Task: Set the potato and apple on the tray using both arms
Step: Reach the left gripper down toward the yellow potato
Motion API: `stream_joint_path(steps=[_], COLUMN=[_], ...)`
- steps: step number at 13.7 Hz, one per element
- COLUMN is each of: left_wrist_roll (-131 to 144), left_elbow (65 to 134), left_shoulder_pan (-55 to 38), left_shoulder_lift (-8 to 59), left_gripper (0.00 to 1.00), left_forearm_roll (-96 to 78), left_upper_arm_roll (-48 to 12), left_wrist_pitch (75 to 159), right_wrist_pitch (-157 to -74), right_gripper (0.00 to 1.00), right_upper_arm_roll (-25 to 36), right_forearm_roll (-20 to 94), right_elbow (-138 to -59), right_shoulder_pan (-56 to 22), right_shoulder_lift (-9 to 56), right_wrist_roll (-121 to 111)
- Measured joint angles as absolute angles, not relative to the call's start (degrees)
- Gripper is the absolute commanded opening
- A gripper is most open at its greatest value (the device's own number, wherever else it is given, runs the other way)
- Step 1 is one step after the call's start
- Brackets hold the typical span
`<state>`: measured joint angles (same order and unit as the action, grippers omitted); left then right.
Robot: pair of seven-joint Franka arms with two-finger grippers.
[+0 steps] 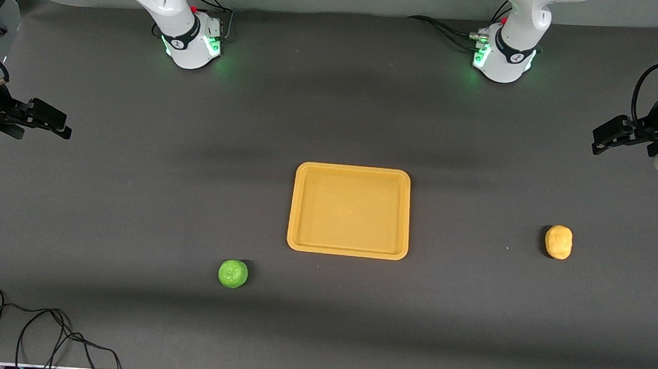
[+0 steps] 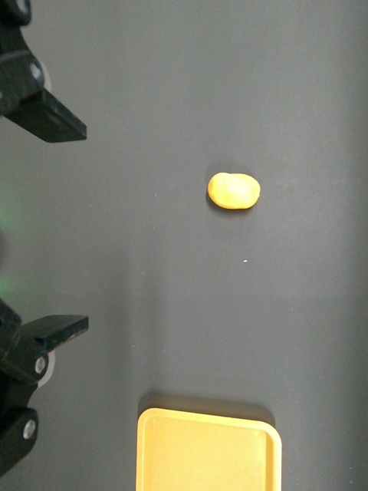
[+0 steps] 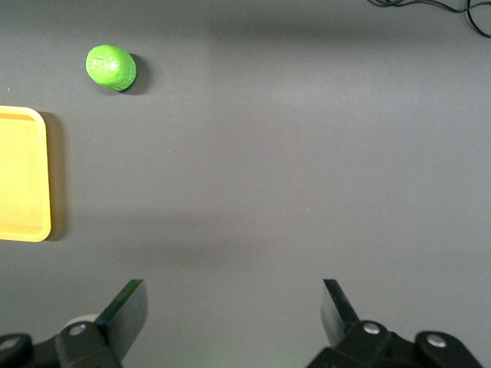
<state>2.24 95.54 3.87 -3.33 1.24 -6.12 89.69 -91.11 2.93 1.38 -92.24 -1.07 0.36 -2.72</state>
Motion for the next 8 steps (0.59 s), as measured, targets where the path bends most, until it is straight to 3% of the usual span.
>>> stream_joint_path(steps=[6,8], left_wrist_roll=[2.2,1.8], left_elbow=[95.6,98.2], left_shoulder_pan=[3.9,4.0], left_shoulder_lift=[-2.6,-2.0], left_gripper=[1.0,1.0], left_forearm_roll=[0.4,0.5], left_upper_arm_roll=[-6.1,-5.8], left_wrist_pitch=[89.8,94.3], right_wrist_pitch=[-91.1,-91.1], right_gripper=[1.0,1.0], right_upper_arm_roll=[2.9,2.9], right_forearm_roll=[1.4,1.4], right_elbow=[-92.3,-92.3], right_shoulder_pan=[-1.1,-1.1], right_shoulder_lift=[0.5,0.6], right_wrist_roll=[-2.7,-2.7])
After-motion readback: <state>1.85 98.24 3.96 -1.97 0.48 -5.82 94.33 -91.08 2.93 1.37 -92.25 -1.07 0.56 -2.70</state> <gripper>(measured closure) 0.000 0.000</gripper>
